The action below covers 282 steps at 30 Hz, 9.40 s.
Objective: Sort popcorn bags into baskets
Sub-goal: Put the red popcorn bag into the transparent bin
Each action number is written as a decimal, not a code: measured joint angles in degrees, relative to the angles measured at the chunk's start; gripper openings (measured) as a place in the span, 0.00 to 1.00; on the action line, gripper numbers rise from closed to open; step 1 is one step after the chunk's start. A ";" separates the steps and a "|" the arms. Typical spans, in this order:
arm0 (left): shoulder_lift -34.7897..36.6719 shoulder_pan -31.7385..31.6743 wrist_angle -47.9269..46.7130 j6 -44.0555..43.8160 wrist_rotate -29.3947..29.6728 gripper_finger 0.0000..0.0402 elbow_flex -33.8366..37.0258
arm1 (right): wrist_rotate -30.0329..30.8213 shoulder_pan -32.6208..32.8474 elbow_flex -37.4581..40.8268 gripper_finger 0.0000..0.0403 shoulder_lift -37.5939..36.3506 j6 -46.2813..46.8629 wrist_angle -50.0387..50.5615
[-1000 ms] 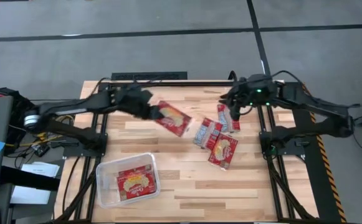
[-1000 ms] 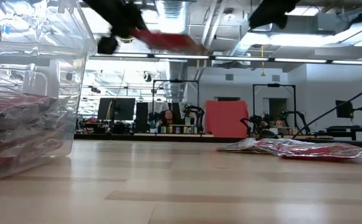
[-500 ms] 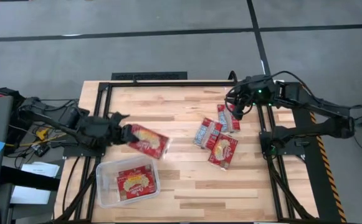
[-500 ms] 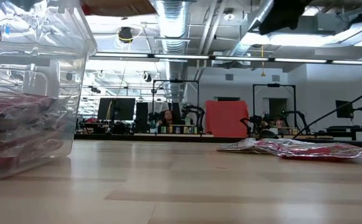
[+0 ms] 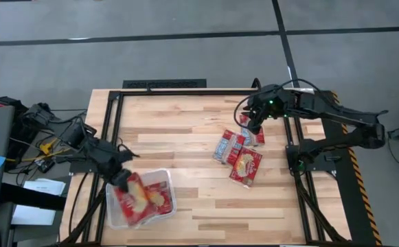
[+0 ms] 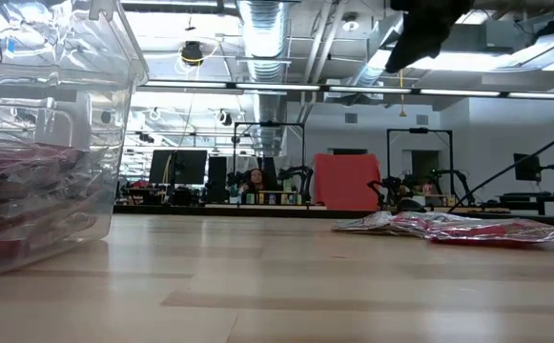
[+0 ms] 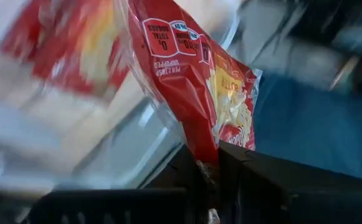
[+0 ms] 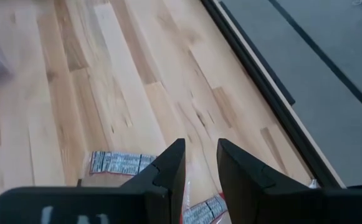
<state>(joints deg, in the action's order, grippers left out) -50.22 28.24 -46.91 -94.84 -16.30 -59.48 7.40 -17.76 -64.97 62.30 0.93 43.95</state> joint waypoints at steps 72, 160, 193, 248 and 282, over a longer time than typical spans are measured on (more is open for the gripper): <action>-38.61 15.53 -37.45 -35.90 34.11 0.05 -35.08 | -0.20 -0.11 0.00 0.29 5.51 -2.62 -1.96; -62.74 -44.36 36.33 50.83 -2.24 0.60 -16.72 | -0.62 3.94 34.41 0.38 13.79 24.69 -27.08; -64.28 -48.16 36.62 64.56 6.10 0.60 -16.76 | -3.22 9.88 18.17 0.32 24.74 15.57 -26.74; -68.27 -37.14 45.03 40.49 1.61 0.04 -12.30 | -8.59 11.97 26.62 0.30 27.62 29.59 -45.67; -39.58 -12.40 -31.75 76.14 -2.99 0.03 -39.43 | 2.38 9.35 26.44 0.29 -4.31 19.98 -23.90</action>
<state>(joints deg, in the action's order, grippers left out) -89.80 15.84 -78.66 -18.70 -19.29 -98.91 9.78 -8.40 -38.53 57.98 20.91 20.05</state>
